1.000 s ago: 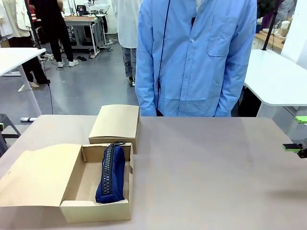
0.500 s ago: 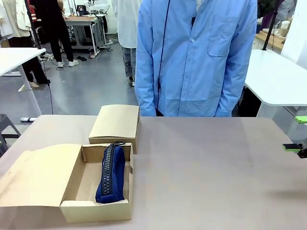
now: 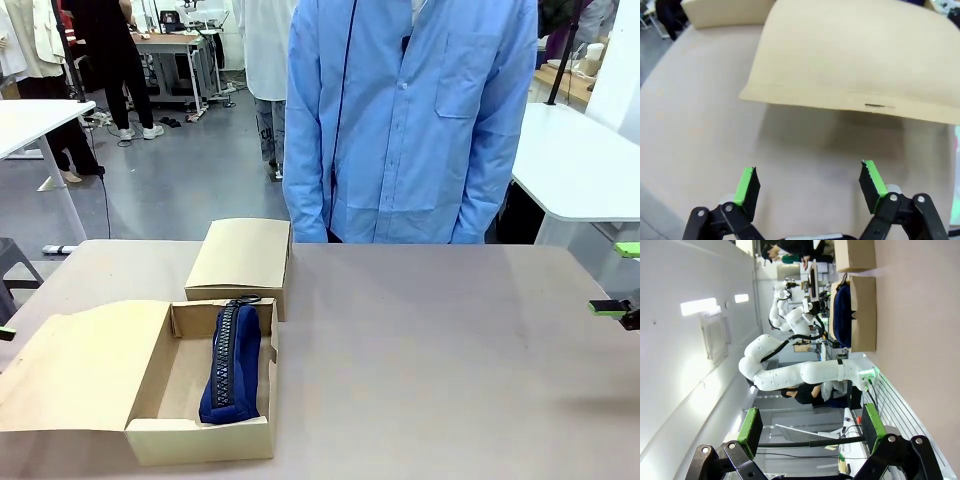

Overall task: Place items inside the box.
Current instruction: Close the lid of the Mailer Box closest to the robot.

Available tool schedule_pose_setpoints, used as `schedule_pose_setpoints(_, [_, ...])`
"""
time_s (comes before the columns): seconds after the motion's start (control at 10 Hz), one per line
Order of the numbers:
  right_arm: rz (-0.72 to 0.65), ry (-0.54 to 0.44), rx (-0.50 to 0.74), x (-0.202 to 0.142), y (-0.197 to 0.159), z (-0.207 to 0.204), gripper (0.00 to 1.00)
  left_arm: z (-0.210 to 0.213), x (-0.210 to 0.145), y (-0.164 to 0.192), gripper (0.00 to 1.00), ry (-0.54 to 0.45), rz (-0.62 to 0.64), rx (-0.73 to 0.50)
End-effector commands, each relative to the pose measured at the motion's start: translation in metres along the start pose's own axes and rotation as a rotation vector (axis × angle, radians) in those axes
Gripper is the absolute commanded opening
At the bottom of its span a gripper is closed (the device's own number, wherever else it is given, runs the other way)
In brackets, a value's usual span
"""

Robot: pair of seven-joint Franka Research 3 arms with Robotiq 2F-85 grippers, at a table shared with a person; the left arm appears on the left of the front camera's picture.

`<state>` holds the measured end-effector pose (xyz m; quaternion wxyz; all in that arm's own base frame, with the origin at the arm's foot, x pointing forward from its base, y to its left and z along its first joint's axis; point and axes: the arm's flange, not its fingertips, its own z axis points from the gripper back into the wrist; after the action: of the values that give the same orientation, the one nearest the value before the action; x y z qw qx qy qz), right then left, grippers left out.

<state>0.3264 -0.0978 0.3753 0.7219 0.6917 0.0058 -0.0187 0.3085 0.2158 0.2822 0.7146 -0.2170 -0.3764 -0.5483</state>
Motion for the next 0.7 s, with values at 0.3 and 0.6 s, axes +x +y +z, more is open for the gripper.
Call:
schedule_pose_setpoints(0.3, [-0.013, 0.015, -0.008, -0.002, 0.004, 0.002, 1.00, -0.042, 0.011, -0.009, 1.00, -0.192, 0.065, -0.147])
schedule_pose_setpoints(0.6, [-0.013, 0.015, -0.008, -0.002, 0.004, 0.002, 1.00, -0.045, 0.035, -0.025, 1.00, -0.466, 0.111, -0.199])
